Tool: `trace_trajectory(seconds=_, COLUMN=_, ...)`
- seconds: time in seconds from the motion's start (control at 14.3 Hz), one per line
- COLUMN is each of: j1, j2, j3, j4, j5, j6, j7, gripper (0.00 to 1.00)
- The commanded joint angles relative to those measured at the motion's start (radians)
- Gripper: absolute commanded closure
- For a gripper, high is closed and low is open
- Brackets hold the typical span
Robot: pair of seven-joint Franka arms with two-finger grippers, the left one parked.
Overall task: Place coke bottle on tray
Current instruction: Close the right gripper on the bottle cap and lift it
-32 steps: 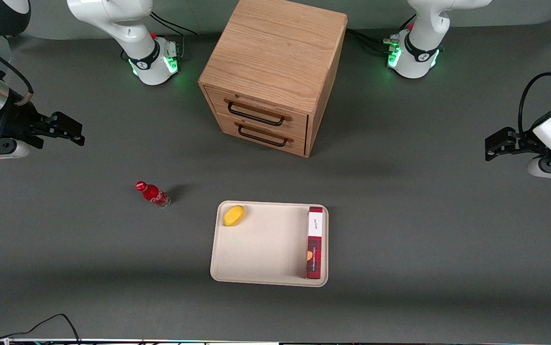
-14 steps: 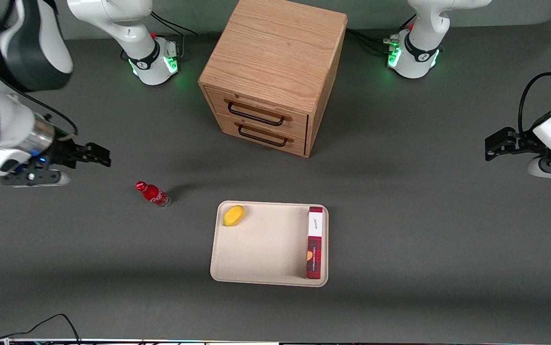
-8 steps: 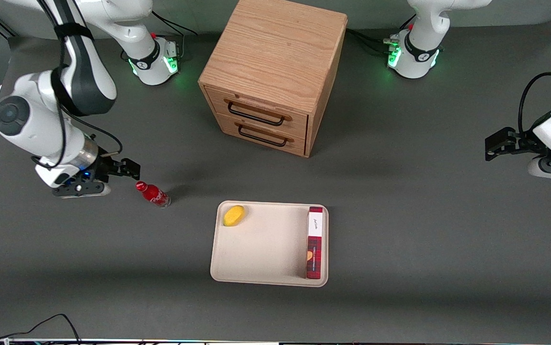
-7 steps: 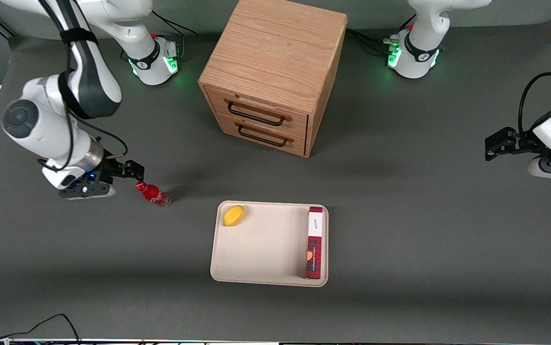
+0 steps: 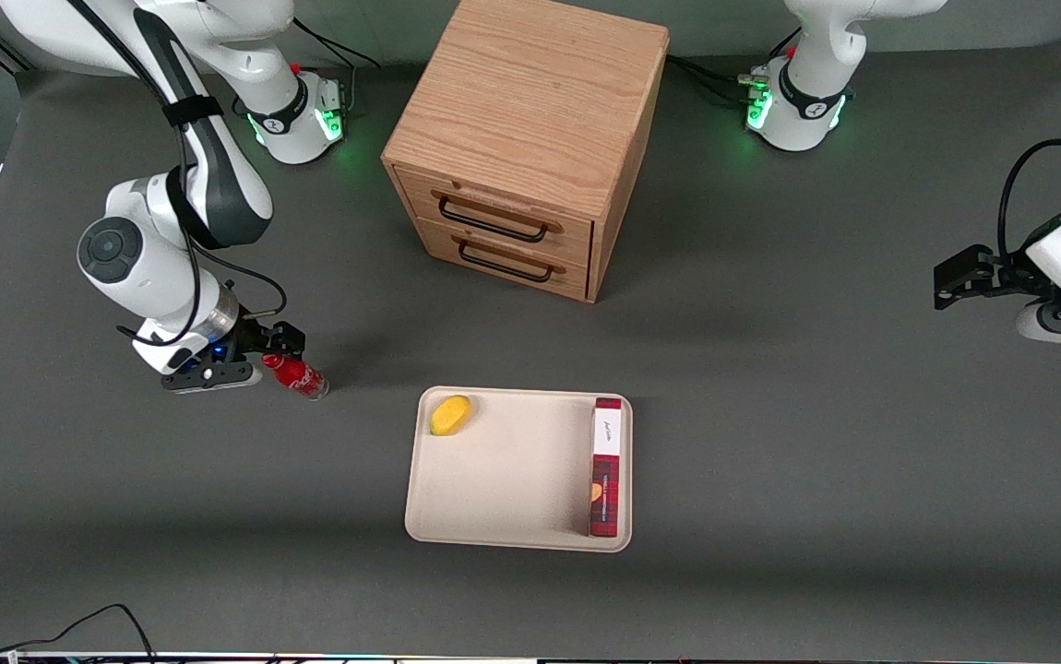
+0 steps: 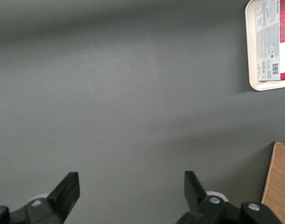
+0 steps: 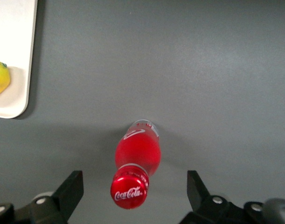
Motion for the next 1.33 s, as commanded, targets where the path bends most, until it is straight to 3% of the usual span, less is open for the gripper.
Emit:
trace_trajectory(seconds=0.0, j1=-0.001, j2=-0.007, j3=0.006, j4=-0.013, j5=-0.027, j6=0.023, j7=0.017, gripper=0.13)
trace_trajectory(seconds=0.07, j1=-0.001, j2=-0.007, j3=0.006, j4=-0.015, j5=-0.026, j6=0.022, j7=0.018, gripper=0.17)
trace_trajectory(seconds=0.14, j1=-0.001, j2=-0.005, j3=0.007, j4=-0.015, j5=-0.026, j6=0.022, j7=0.02, gripper=0.28)
trace_trajectory(seconds=0.49, j1=-0.001, j2=-0.011, j3=0.009, j4=-0.013, j5=-0.026, j6=0.017, j7=0.024, gripper=0.93)
trace_trajectory(seconds=0.56, j1=-0.001, j2=-0.014, j3=0.009, j4=-0.013, j5=-0.026, j6=0.015, j7=0.024, gripper=1.0)
trace_trajectory(seconds=0.77, j1=-0.01, j2=-0.056, j3=0.009, j4=0.042, j5=-0.026, j6=-0.082, j7=0.026, gripper=1.0)
trace_trajectory(seconds=0.98, j1=-0.014, j2=-0.08, j3=0.009, j4=0.275, j5=-0.013, j6=-0.451, j7=0.023, gripper=1.0)
trace_trajectory(seconds=1.26, j1=-0.018, j2=-0.076, j3=0.006, j4=0.618, j5=-0.01, j6=-0.818, j7=0.015, gripper=1.0)
